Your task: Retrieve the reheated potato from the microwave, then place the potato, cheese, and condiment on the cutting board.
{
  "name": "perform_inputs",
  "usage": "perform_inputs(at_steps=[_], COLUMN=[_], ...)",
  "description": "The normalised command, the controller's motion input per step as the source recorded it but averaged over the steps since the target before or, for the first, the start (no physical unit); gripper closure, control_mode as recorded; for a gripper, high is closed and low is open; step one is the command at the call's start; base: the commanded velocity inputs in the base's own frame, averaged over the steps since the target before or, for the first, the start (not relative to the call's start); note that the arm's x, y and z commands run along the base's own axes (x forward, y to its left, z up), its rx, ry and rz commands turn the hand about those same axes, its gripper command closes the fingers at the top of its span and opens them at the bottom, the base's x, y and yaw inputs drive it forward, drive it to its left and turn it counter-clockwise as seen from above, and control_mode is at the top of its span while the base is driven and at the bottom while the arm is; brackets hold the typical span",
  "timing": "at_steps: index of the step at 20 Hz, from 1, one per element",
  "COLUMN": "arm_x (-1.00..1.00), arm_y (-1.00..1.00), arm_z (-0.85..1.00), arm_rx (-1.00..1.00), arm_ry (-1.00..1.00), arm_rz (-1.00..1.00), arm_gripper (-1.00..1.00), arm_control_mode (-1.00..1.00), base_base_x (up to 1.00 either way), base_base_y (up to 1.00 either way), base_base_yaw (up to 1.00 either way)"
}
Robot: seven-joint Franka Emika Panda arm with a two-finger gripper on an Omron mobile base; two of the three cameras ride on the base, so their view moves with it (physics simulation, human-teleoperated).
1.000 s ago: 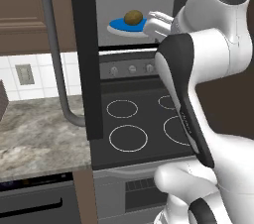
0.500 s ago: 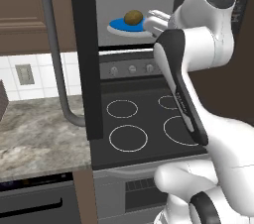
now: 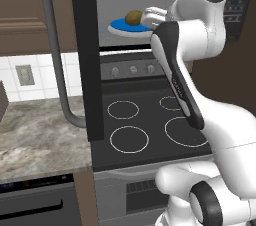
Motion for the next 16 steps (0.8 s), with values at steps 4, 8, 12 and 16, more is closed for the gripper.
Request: perform_inputs(at_steps=[4, 8, 12, 16], arm_x=[0.55, 0.70, 0.55, 0.41], arm_y=[0.00, 0.00, -0.02, -0.03], arm_z=[0.07, 0.00, 0.00, 0.01], arm_rx=[-0.12, -0.03, 0.00, 0.00], arm_ry=[0.01, 0.02, 0.00, -0.05], arm_rz=[0.01, 0.03, 0.09, 0.09], arm_gripper=[-1.00, -1.00, -1.00, -1.00], arm_control_mode=[-1.00, -1.00, -1.00, -1.00], base_base_x=[0.00, 0.00, 0.00, 0.00], base_base_y=[0.00, 0.00, 0.00, 0.00], base_base_yaw=[0.00, 0.00, 0.00, 0.00])
